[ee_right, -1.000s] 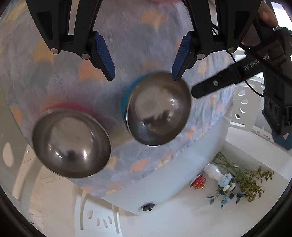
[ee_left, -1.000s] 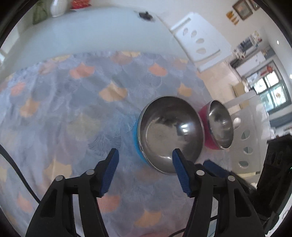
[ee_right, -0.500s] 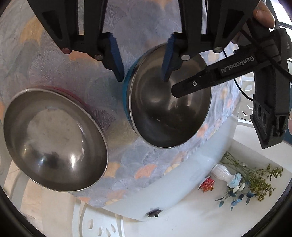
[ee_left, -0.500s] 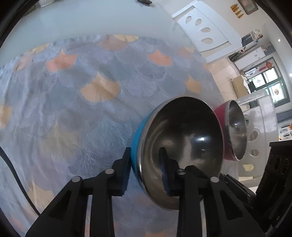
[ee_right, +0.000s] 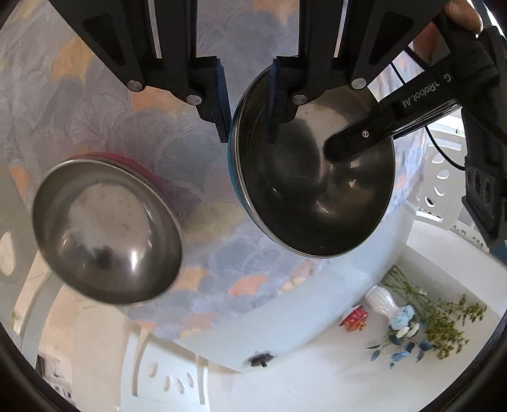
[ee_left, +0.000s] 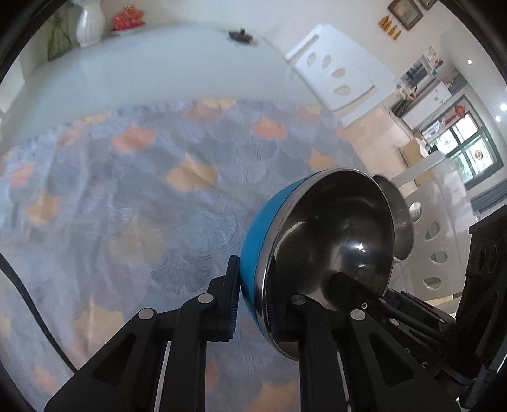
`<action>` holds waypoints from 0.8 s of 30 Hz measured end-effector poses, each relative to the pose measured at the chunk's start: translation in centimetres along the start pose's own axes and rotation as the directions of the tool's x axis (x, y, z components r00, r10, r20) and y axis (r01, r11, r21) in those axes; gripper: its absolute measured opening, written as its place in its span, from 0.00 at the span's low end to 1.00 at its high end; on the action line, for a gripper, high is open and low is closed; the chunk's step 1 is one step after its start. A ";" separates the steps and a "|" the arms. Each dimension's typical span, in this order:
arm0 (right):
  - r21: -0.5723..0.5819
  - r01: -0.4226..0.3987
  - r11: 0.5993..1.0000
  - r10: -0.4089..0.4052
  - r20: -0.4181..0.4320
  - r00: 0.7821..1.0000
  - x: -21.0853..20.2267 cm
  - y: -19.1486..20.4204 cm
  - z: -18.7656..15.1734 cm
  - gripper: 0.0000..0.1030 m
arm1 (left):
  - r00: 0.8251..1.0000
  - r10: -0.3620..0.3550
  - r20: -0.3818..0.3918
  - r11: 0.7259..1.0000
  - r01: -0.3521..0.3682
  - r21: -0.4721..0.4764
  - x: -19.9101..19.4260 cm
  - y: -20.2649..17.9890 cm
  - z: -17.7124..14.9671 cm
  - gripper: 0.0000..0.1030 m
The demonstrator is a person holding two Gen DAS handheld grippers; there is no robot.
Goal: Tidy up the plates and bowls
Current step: 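Grasp the blue steel bowl rim with the left gripper, then carry the blue steel bowl with the left gripper into the pink bowl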
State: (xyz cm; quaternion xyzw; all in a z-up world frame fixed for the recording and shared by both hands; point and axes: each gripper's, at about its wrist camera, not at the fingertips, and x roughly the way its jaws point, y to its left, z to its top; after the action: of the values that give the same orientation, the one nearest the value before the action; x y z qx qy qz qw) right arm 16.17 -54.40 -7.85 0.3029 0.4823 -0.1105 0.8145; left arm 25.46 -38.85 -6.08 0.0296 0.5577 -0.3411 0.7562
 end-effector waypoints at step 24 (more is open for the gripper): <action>-0.192 -0.035 0.981 0.066 0.154 0.986 -16.6 8.2 -12.8 0.19 | 0.971 -0.022 0.237 0.998 0.037 -0.059 -18.0 -2.7 -13.5 0.12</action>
State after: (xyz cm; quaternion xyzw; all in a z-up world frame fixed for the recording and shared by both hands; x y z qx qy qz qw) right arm 2.33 -42.06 4.97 0.2266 0.4159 -0.0675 0.8782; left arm 10.22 -26.45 5.28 -0.0435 0.4745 -0.3358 0.8126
